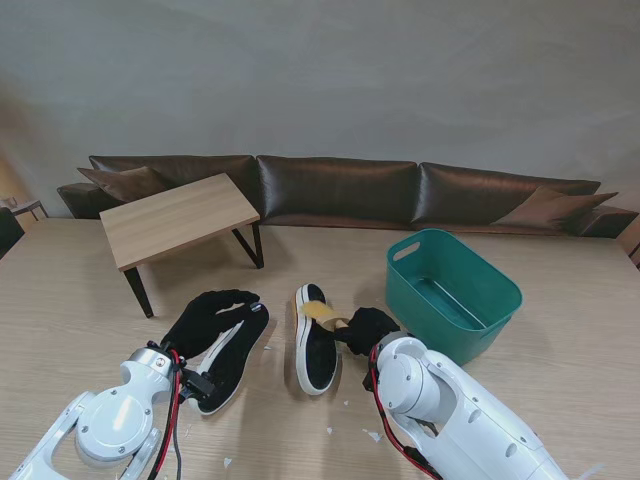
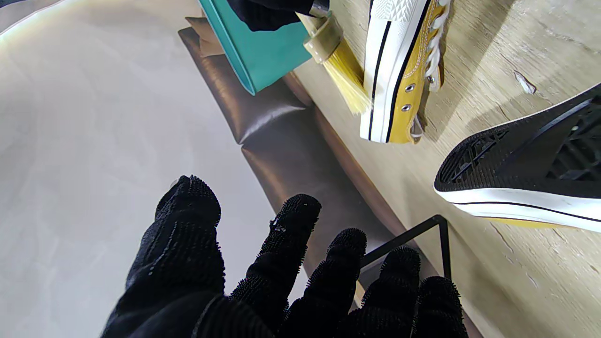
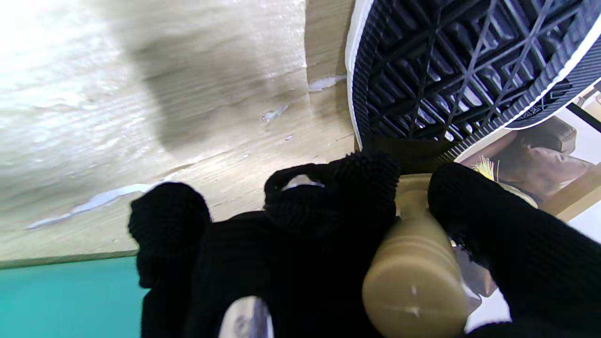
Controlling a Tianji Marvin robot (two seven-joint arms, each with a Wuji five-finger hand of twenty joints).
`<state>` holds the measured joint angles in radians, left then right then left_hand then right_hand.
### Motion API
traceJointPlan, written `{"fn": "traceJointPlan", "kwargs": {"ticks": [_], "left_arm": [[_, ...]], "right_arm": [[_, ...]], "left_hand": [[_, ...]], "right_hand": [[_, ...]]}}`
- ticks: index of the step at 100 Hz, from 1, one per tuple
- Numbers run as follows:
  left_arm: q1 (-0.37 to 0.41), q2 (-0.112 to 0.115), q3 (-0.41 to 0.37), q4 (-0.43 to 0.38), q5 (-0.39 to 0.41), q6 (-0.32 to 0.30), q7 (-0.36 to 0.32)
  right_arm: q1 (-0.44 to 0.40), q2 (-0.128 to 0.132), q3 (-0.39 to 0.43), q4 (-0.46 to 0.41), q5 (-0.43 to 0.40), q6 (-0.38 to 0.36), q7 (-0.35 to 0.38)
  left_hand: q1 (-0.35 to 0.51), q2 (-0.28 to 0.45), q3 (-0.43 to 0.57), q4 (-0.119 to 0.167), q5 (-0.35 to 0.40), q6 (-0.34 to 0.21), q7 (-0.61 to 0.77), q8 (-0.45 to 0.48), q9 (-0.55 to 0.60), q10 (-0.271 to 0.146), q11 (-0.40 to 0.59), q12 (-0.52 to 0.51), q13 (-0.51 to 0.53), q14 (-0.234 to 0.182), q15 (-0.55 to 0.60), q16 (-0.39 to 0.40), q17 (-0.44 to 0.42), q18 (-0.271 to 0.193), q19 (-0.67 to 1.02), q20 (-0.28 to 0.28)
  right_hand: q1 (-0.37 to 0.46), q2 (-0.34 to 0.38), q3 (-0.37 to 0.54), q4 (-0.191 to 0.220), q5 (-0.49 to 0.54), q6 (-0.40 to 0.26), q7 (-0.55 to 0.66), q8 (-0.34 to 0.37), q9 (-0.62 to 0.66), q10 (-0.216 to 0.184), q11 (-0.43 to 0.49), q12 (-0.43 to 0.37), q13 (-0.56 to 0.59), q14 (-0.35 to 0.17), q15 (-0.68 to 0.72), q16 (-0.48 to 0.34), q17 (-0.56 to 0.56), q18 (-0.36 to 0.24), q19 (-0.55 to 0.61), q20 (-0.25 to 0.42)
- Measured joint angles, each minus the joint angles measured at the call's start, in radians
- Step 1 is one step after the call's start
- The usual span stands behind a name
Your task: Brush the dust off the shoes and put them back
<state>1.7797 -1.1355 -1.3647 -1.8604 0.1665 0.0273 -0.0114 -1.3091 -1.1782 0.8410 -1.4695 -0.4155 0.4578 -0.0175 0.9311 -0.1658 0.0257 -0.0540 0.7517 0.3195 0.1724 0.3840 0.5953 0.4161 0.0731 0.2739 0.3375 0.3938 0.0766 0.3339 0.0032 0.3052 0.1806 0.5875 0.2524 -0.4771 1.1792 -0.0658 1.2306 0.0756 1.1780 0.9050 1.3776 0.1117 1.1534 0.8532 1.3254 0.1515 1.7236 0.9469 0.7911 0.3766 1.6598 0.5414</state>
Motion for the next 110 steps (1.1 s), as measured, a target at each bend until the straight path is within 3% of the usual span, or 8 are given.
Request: {"fn": "traceJointPlan", "kwargs": {"ticks": [53, 110], "left_arm": [[0.003, 0.001, -0.009, 0.001, 0.001, -0.004, -0.006], [0.007, 0.001, -0.016, 0.001, 0.011, -0.002, -0.009]], "right_arm": [[-0.148, 0.048, 0.107, -0.141, -0.084, -0.036, 0.069], [-0.309, 0.083, 0.209, -0.246, -0.127, -0.147, 0.118]], "left_hand": [[0.0, 0.0, 0.0, 0.0, 0.0, 0.0, 0.0, 0.0, 0.0, 0.0, 0.0, 0.0, 0.0, 0.0, 0.0, 0.0, 0.0, 0.0, 0.0, 0.0], [0.012, 0.0, -0.008, 0.0, 0.0, 0.0, 0.0, 0.0, 0.0, 0.0, 0.0, 0.0, 0.0, 0.0, 0.0, 0.0, 0.0, 0.0, 0.0, 0.0]], "right_hand": [[0.0, 0.0, 0.0, 0.0, 0.0, 0.0, 0.0, 0.0, 0.0, 0.0, 0.0, 0.0, 0.0, 0.0, 0.0, 0.0, 0.0, 0.0, 0.0, 0.0], [0.0, 0.0, 0.0, 0.0, 0.0, 0.0, 0.0, 0.0, 0.0, 0.0, 0.0, 0.0, 0.0, 0.0, 0.0, -0.003, 0.0, 0.0, 0.0, 0.0]]}}
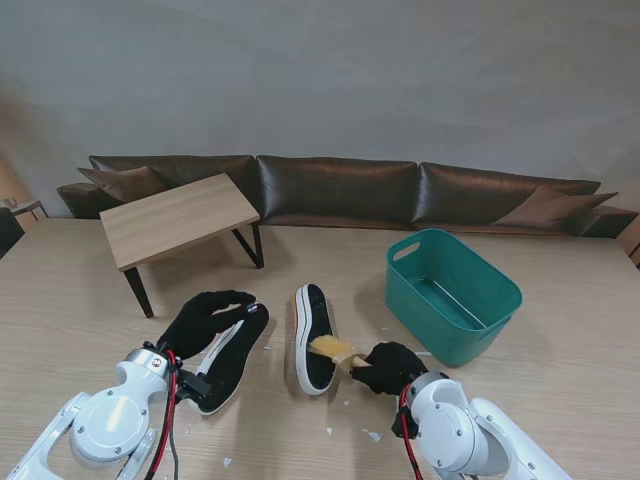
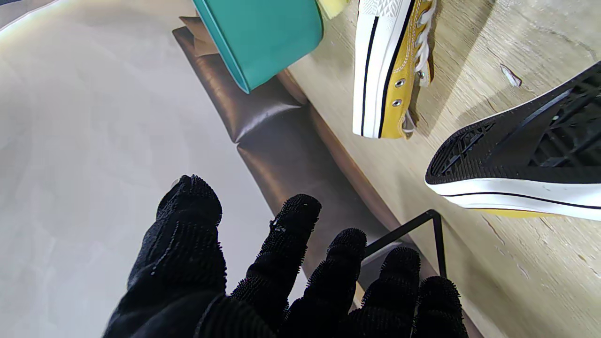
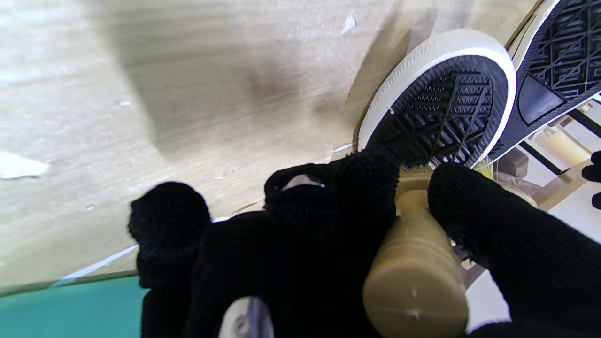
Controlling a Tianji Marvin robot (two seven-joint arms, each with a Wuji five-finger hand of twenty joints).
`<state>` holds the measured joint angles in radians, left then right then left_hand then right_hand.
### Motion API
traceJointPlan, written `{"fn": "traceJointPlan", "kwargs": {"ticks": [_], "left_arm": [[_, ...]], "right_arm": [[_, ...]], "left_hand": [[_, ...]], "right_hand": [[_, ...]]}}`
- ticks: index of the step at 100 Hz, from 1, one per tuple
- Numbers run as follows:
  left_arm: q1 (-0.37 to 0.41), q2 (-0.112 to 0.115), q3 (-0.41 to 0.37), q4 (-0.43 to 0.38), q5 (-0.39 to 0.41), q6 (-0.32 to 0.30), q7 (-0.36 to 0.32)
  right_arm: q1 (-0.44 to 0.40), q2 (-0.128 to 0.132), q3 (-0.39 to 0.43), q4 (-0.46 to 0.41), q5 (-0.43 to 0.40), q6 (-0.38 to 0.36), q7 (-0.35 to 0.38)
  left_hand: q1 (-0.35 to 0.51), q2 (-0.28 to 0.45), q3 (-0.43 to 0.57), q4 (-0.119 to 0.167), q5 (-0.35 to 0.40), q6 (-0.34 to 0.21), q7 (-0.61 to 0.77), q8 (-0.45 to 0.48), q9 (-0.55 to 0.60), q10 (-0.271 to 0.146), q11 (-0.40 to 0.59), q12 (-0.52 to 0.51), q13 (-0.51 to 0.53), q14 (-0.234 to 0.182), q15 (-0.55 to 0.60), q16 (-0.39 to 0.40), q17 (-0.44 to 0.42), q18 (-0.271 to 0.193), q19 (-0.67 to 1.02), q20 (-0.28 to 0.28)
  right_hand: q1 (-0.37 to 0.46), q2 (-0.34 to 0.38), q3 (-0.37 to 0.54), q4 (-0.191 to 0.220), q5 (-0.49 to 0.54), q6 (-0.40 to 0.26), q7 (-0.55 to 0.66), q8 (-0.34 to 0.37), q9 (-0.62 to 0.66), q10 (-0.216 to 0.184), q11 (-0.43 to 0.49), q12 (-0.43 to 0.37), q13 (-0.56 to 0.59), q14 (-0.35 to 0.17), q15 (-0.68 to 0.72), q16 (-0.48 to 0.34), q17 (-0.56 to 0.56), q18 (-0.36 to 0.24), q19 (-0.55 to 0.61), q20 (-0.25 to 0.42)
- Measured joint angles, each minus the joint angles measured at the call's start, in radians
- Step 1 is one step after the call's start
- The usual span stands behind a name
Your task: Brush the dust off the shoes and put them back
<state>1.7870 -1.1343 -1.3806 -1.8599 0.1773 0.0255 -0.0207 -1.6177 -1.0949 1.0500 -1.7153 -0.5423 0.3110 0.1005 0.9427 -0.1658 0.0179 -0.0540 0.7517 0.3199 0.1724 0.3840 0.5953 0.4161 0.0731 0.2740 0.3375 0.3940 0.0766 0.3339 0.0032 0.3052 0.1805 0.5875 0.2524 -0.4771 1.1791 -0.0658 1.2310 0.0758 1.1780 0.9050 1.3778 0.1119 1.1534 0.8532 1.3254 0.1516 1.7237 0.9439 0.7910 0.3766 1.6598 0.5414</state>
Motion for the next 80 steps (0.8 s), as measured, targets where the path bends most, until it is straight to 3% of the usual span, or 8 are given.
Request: {"fn": "traceJointPlan", "kwargs": {"ticks": [17, 31, 50, 80], "left_arm": [[0.0, 0.001, 0.0, 0.0, 0.0, 0.001, -0.003], [-0.001, 0.001, 0.001, 0.001, 0.002, 0.002, -0.003], [-0.001, 0.001, 0.002, 0.002, 0.002, 0.004, -0.003], [-0.002, 0.001, 0.005, 0.002, 0.002, 0.016, -0.004]], "right_arm": [[0.0, 0.001, -0.013, 0.001, -0.004, 0.002, -0.023], [0.034, -0.01, -0.049, 0.018, 0.0, 0.054, -0.103], [0.145, -0.033, -0.108, 0.079, 0.021, 0.114, -0.112], [0.322, -0.063, -0.217, 0.241, 0.07, 0.131, -0.118]], "left_hand": [[0.0, 0.0, 0.0, 0.0, 0.0, 0.0, 0.0, 0.0, 0.0, 0.0, 0.0, 0.0, 0.0, 0.0, 0.0, 0.0, 0.0, 0.0, 0.0, 0.0], [0.0, 0.0, 0.0, 0.0, 0.0, 0.0, 0.0, 0.0, 0.0, 0.0, 0.0, 0.0, 0.0, 0.0, 0.0, 0.0, 0.0, 0.0, 0.0, 0.0], [0.0, 0.0, 0.0, 0.0, 0.0, 0.0, 0.0, 0.0, 0.0, 0.0, 0.0, 0.0, 0.0, 0.0, 0.0, 0.0, 0.0, 0.0, 0.0, 0.0], [0.0, 0.0, 0.0, 0.0, 0.0, 0.0, 0.0, 0.0, 0.0, 0.0, 0.0, 0.0, 0.0, 0.0, 0.0, 0.0, 0.0, 0.0, 0.0, 0.0]], "right_hand": [[0.0, 0.0, 0.0, 0.0, 0.0, 0.0, 0.0, 0.0, 0.0, 0.0, 0.0, 0.0, 0.0, 0.0, 0.0, 0.0, 0.0, 0.0, 0.0, 0.0], [0.0, 0.0, 0.0, 0.0, 0.0, 0.0, 0.0, 0.0, 0.0, 0.0, 0.0, 0.0, 0.0, 0.0, 0.0, 0.0, 0.0, 0.0, 0.0, 0.0], [0.0, 0.0, 0.0, 0.0, 0.0, 0.0, 0.0, 0.0, 0.0, 0.0, 0.0, 0.0, 0.0, 0.0, 0.0, 0.0, 0.0, 0.0, 0.0, 0.0], [0.0, 0.0, 0.0, 0.0, 0.0, 0.0, 0.0, 0.0, 0.0, 0.0, 0.0, 0.0, 0.0, 0.0, 0.0, -0.004, 0.0, 0.0, 0.0, 0.0]]}}
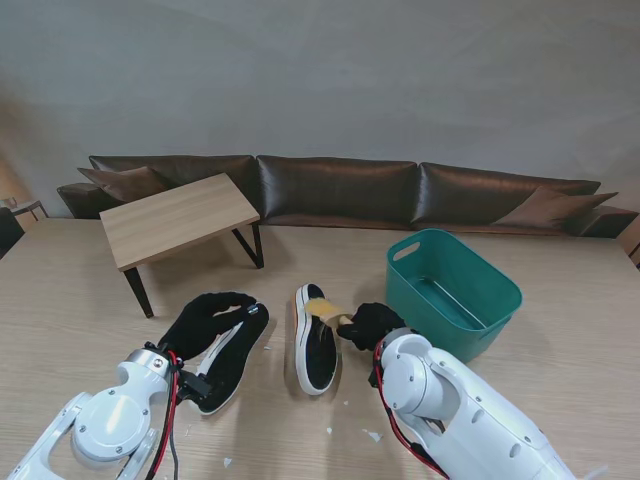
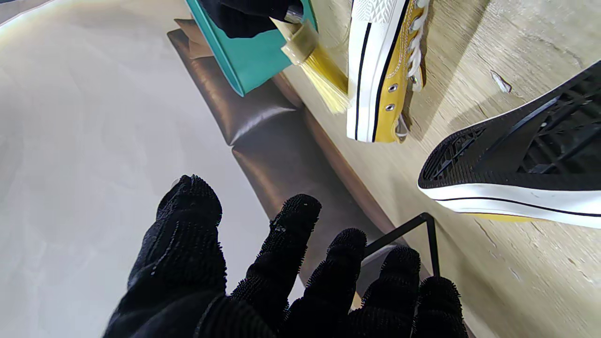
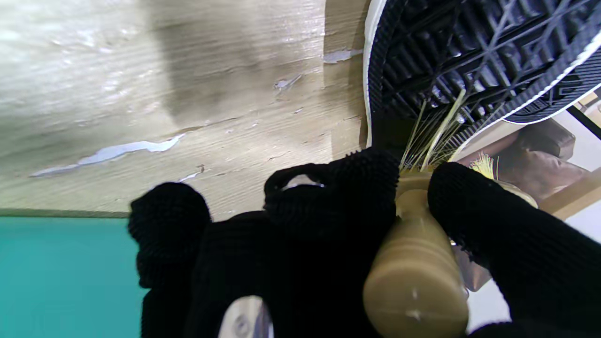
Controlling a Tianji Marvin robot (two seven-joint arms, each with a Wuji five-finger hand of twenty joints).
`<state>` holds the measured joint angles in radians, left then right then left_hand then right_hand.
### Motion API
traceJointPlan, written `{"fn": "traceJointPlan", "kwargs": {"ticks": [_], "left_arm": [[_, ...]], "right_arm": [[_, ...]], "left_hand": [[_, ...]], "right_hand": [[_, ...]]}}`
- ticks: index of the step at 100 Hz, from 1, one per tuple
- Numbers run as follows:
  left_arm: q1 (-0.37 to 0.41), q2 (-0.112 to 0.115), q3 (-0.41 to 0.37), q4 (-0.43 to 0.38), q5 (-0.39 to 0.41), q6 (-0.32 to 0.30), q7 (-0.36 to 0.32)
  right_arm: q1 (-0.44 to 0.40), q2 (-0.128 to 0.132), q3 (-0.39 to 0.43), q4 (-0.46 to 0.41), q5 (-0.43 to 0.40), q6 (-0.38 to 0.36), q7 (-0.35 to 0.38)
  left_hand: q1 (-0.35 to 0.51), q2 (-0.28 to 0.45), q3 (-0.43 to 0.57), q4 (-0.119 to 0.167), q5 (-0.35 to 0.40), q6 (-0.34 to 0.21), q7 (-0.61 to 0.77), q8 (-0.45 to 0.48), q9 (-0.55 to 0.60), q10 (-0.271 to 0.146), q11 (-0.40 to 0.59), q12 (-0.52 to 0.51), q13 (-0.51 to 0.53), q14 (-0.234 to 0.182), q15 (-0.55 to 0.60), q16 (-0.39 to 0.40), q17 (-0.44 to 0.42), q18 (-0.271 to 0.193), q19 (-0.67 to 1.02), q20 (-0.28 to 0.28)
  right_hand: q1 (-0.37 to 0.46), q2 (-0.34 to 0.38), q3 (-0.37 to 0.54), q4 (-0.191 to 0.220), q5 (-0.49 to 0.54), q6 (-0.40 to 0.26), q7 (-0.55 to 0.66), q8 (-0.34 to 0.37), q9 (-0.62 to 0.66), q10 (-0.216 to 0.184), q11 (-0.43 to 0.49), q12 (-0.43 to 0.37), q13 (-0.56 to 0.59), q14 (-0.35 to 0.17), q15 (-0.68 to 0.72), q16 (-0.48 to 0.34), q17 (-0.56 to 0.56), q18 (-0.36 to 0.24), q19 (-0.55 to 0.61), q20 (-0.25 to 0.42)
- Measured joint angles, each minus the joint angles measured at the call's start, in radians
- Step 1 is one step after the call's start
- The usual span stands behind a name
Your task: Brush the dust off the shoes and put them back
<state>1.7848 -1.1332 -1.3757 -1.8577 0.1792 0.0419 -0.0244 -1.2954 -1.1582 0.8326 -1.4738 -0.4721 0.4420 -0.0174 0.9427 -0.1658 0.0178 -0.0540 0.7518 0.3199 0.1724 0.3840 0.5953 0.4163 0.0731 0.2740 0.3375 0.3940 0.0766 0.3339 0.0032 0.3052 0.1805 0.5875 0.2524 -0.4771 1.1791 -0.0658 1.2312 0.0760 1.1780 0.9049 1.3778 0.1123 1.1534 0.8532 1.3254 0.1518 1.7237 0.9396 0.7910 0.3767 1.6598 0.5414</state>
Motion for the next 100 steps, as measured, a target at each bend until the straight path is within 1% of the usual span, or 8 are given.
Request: {"fn": "traceJointPlan", "kwargs": {"ticks": [15, 39, 45, 52, 56, 60, 80, 100], "left_arm": [[-0.001, 0.0, 0.002, 0.0, 0.001, 0.005, 0.001], [-0.003, 0.0, 0.005, 0.002, 0.002, 0.01, -0.001], [-0.004, 0.0, 0.006, 0.003, 0.001, 0.011, -0.003], [-0.005, 0.0, 0.006, 0.004, 0.001, 0.011, -0.004], [-0.005, 0.0, 0.006, 0.004, 0.001, 0.011, -0.004], [-0.005, 0.0, 0.006, 0.005, 0.001, 0.011, -0.004], [-0.006, 0.0, 0.006, 0.005, 0.001, 0.011, -0.005], [-0.007, 0.001, 0.006, 0.006, -0.002, 0.016, -0.013]], "right_arm": [[0.022, -0.011, -0.012, 0.031, 0.014, 0.0, -0.004], [0.018, -0.015, 0.006, 0.021, 0.009, 0.012, -0.009], [0.009, -0.014, 0.024, -0.004, 0.004, 0.03, -0.003], [-0.015, -0.006, 0.054, -0.076, -0.02, 0.082, 0.018], [-0.02, -0.001, 0.057, -0.105, -0.025, 0.1, 0.019], [-0.018, 0.0, 0.055, -0.115, -0.025, 0.104, 0.015], [0.019, -0.001, 0.02, -0.084, -0.014, 0.1, 0.018], [0.02, 0.0, -0.004, -0.065, -0.006, 0.078, 0.04]], "left_hand": [[0.0, 0.0, 0.0, 0.0, 0.0, 0.0, 0.0, 0.0, 0.0, 0.0, 0.0, 0.0, 0.0, 0.0, 0.0, 0.0, 0.0, 0.0, 0.0, 0.0], [0.0, 0.0, 0.0, 0.0, 0.0, 0.0, 0.0, 0.0, 0.0, 0.0, 0.0, 0.0, 0.0, 0.0, 0.0, 0.0, 0.0, 0.0, 0.0, 0.0], [0.0, 0.0, 0.0, 0.0, 0.0, 0.0, 0.0, 0.0, 0.0, 0.0, 0.0, 0.0, 0.0, 0.0, 0.0, 0.0, 0.0, 0.0, 0.0, 0.0], [0.0, 0.0, 0.0, 0.0, 0.0, 0.0, 0.0, 0.0, 0.0, 0.0, 0.0, 0.0, 0.0, 0.0, 0.0, 0.0, 0.0, 0.0, 0.0, 0.0], [0.0, 0.0, 0.0, 0.0, 0.0, 0.0, 0.0, 0.0, 0.0, 0.0, 0.0, 0.0, 0.0, 0.0, 0.0, 0.0, 0.0, 0.0, 0.0, 0.0], [0.0, 0.0, 0.0, 0.0, 0.0, 0.0, 0.0, 0.0, 0.0, 0.0, 0.0, 0.0, 0.0, 0.0, 0.0, 0.0, 0.0, 0.0, 0.0, 0.0], [0.0, 0.0, 0.0, 0.0, 0.0, 0.0, 0.0, 0.0, 0.0, 0.0, 0.0, 0.0, 0.0, 0.0, 0.0, 0.0, 0.0, 0.0, 0.0, 0.0], [0.0, 0.0, 0.0, 0.0, 0.0, 0.0, 0.0, 0.0, 0.0, 0.0, 0.0, 0.0, 0.0, 0.0, 0.0, 0.0, 0.0, 0.0, 0.0, 0.0]], "right_hand": [[0.0, 0.0, 0.0, 0.0, 0.0, 0.0, 0.0, 0.0, 0.0, 0.0, 0.0, 0.0, 0.0, 0.0, 0.0, 0.0, 0.0, 0.0, 0.0, 0.0], [0.0, 0.0, 0.0, 0.0, 0.0, 0.0, 0.0, 0.0, 0.0, 0.0, 0.0, 0.0, 0.0, 0.0, 0.0, 0.0, 0.0, 0.0, 0.0, 0.0], [0.0, 0.0, 0.0, 0.0, 0.0, 0.0, 0.0, 0.0, 0.0, 0.0, 0.0, 0.0, 0.0, 0.0, 0.0, 0.0, 0.0, 0.0, 0.0, 0.0], [0.0, 0.0, 0.0, 0.0, 0.0, 0.0, 0.0, 0.0, 0.0, 0.0, 0.0, 0.0, 0.0, 0.0, 0.0, 0.0, 0.0, 0.0, 0.0, 0.0], [0.0, 0.0, 0.0, 0.0, 0.0, 0.0, 0.0, 0.0, 0.0, 0.0, 0.0, 0.0, 0.0, 0.0, 0.0, 0.0, 0.0, 0.0, 0.0, 0.0], [0.0, 0.0, 0.0, 0.0, 0.0, 0.0, 0.0, 0.0, 0.0, 0.0, 0.0, 0.0, 0.0, 0.0, 0.0, 0.0, 0.001, 0.0, 0.0, 0.0], [0.0, 0.0, 0.0, 0.0, 0.0, 0.0, 0.0, 0.0, 0.0, 0.0, 0.0, 0.0, 0.0, 0.0, 0.0, 0.0, 0.0, 0.0, 0.0, 0.0], [0.0, 0.0, 0.0, 0.0, 0.0, 0.0, 0.0, 0.0, 0.0, 0.0, 0.0, 0.0, 0.0, 0.0, 0.0, 0.0, 0.0, 0.0, 0.0, 0.0]]}}
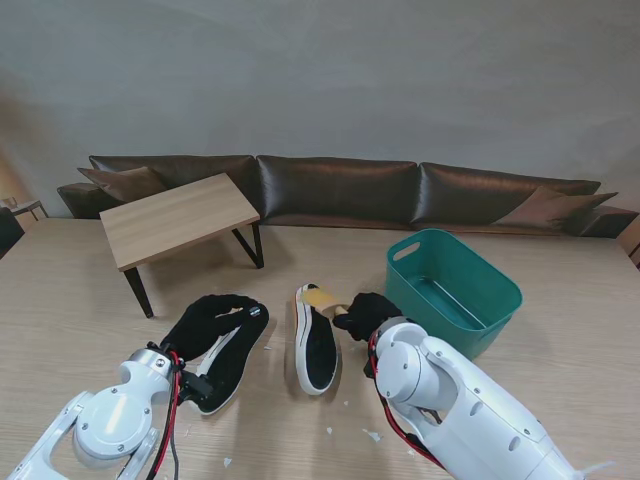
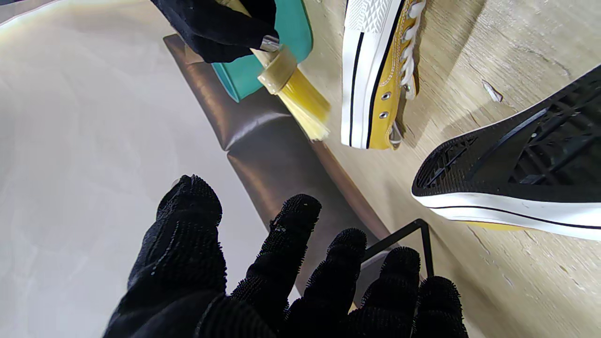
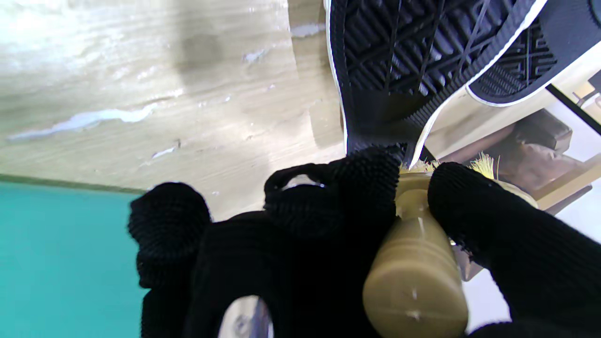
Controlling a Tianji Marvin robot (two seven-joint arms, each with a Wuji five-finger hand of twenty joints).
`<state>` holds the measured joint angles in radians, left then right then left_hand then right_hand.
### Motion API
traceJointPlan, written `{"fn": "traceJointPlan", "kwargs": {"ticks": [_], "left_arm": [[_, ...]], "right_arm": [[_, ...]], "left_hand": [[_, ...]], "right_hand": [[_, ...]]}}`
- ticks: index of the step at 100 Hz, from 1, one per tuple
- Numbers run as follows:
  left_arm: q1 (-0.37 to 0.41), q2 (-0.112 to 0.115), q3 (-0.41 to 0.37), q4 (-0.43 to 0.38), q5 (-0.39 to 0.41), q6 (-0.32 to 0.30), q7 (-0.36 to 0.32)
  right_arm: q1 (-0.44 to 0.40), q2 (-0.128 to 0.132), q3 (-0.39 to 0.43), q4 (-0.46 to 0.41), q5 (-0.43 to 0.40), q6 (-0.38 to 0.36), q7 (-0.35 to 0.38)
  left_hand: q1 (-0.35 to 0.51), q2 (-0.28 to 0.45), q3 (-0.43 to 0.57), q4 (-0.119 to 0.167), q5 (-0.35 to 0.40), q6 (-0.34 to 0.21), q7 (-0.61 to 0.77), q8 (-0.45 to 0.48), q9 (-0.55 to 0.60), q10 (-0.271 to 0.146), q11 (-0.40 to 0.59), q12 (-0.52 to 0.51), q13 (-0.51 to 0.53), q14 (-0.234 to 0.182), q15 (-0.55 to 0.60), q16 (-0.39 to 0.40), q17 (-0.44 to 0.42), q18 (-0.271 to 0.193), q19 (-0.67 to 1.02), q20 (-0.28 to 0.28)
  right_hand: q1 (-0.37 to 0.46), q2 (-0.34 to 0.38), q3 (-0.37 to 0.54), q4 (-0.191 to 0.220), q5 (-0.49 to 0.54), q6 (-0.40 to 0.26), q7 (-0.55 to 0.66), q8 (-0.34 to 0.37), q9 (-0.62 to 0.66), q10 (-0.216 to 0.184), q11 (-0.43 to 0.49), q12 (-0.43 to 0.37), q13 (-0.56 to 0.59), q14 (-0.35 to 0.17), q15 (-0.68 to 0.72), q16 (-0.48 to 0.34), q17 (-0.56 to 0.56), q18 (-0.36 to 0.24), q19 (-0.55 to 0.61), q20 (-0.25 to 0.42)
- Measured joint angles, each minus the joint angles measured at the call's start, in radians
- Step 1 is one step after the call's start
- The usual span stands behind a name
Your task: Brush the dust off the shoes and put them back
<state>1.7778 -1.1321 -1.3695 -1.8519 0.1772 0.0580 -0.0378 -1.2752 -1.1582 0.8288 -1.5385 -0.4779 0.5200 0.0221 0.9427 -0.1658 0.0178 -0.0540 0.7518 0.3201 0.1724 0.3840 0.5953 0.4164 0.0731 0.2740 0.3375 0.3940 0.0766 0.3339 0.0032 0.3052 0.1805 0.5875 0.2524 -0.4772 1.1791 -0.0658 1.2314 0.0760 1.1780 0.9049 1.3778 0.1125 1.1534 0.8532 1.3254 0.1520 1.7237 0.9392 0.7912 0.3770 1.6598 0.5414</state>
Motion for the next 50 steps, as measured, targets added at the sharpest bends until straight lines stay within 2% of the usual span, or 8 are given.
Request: {"fn": "traceJointPlan", "kwargs": {"ticks": [27, 50], "left_arm": [[0.0, 0.001, 0.0, 0.0, 0.0, 0.001, -0.001], [0.001, 0.001, -0.002, 0.001, 0.002, 0.0, -0.001]], "right_arm": [[-0.053, 0.016, 0.013, -0.021, -0.017, -0.053, 0.036], [-0.137, 0.036, 0.064, -0.077, -0.043, -0.104, 0.069]], "left_hand": [[0.0, 0.0, 0.0, 0.0, 0.0, 0.0, 0.0, 0.0, 0.0, 0.0, 0.0, 0.0, 0.0, 0.0, 0.0, 0.0, 0.0, 0.0, 0.0, 0.0], [0.0, 0.0, 0.0, 0.0, 0.0, 0.0, 0.0, 0.0, 0.0, 0.0, 0.0, 0.0, 0.0, 0.0, 0.0, 0.0, 0.0, 0.0, 0.0, 0.0]], "right_hand": [[0.0, 0.0, 0.0, 0.0, 0.0, 0.0, 0.0, 0.0, 0.0, 0.0, 0.0, 0.0, 0.0, 0.0, 0.0, 0.0, 0.0, 0.0, 0.0, 0.0], [0.0, 0.0, 0.0, 0.0, 0.0, 0.0, 0.0, 0.0, 0.0, 0.0, 0.0, 0.0, 0.0, 0.0, 0.0, 0.0, 0.0, 0.0, 0.0, 0.0]]}}
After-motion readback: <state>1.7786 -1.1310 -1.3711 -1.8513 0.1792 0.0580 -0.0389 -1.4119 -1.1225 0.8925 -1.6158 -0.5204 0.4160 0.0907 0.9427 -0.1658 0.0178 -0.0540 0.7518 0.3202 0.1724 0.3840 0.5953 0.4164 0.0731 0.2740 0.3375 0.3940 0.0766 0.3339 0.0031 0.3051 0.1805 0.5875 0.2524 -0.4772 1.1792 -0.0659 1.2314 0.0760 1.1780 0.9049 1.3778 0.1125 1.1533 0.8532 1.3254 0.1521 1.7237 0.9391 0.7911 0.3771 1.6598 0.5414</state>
